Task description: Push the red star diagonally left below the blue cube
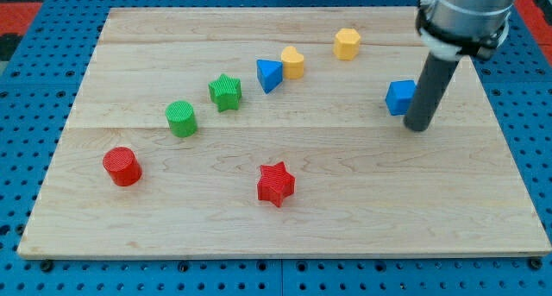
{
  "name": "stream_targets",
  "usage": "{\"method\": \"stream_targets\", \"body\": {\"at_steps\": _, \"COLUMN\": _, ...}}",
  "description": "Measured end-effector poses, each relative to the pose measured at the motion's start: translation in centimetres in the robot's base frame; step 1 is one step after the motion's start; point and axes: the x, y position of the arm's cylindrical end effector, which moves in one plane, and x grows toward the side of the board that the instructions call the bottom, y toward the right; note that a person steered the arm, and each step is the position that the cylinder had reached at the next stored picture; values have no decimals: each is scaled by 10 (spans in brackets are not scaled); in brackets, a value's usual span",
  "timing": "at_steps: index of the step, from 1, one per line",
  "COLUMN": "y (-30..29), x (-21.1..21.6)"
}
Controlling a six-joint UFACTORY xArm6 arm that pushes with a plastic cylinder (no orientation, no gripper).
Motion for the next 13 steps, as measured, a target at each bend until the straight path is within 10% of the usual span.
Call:
{"method": "stream_targets", "body": {"at_steps": 3, "y": -18, "x": -72}}
{"method": "stream_targets", "body": {"at_steps": 4, "y": 31, "x": 27}}
{"method": "stream_targets", "body": {"at_steps": 6, "y": -141, "x": 186}}
{"method": "stream_targets", "body": {"at_steps": 8, "y": -179, "x": 80}}
{"method": "stream_targets", "body": {"at_steps": 9, "y": -164, "x": 147}}
{"method": "stream_targets", "body": {"at_steps": 11, "y": -255, "x": 106}}
{"method": "stream_targets", "body": {"at_steps": 13, "y": -162, "x": 61}}
